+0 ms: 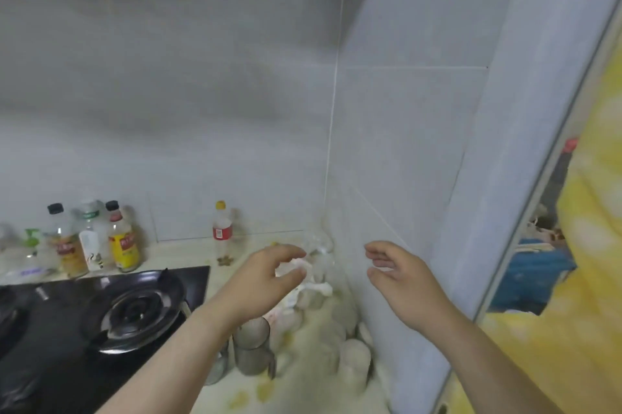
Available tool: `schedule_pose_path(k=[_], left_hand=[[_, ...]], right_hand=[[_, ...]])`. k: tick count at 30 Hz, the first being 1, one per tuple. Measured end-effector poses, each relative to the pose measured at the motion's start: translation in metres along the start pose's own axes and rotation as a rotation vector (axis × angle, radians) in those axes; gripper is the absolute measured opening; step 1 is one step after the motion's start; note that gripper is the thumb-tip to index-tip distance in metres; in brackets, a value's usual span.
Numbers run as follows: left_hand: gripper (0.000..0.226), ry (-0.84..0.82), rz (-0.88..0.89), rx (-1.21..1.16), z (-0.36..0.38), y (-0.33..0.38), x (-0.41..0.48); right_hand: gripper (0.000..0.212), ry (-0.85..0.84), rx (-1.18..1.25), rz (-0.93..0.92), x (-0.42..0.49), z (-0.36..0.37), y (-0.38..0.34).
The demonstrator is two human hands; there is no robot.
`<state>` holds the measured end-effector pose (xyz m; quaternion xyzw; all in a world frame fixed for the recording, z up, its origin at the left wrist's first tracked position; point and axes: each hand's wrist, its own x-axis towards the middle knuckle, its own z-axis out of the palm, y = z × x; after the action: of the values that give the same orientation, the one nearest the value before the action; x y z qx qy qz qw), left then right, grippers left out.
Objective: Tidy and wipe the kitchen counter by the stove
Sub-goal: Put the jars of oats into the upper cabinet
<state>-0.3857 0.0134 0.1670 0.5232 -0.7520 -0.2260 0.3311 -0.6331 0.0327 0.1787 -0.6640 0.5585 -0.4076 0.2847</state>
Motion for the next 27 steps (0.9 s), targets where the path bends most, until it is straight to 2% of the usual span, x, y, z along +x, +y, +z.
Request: schedule_pose_path(k=[8, 14, 18, 22, 25, 27], left_hand=[[0.041, -0.206, -0.195, -0.067, 0.105, -0.071, -0.004], [0.063, -0.302, -0.298, -0.077, 0.163, -0.105, 0.009], [0.072, -0.371, -0.269, 0.019, 0.187, -0.12, 0.027], [0.06, -0.442, -0.244, 0.022, 0.197, -0.12, 0.044], [0.045, -0.475, -0.258, 0.016, 0.203, -0.125, 0.05], [0.037, -0.461, -0.286, -0.024, 0.207, -0.13, 0.05]], right_hand=[[0.034, -0.121, -0.1, 0.233, -0.013, 0.041, 0.092], [0.054, -0.182, -0.315, 0.323, -0.009, 0.077, 0.153], [0.063, -0.222, -0.402, 0.36, -0.001, 0.094, 0.178], [0.074, -0.236, -0.449, 0.388, 0.005, 0.11, 0.199], [0.067, -0.24, -0.385, 0.365, 0.007, 0.117, 0.206], [0.081, -0.269, -0.332, 0.334, 0.005, 0.119, 0.211]])
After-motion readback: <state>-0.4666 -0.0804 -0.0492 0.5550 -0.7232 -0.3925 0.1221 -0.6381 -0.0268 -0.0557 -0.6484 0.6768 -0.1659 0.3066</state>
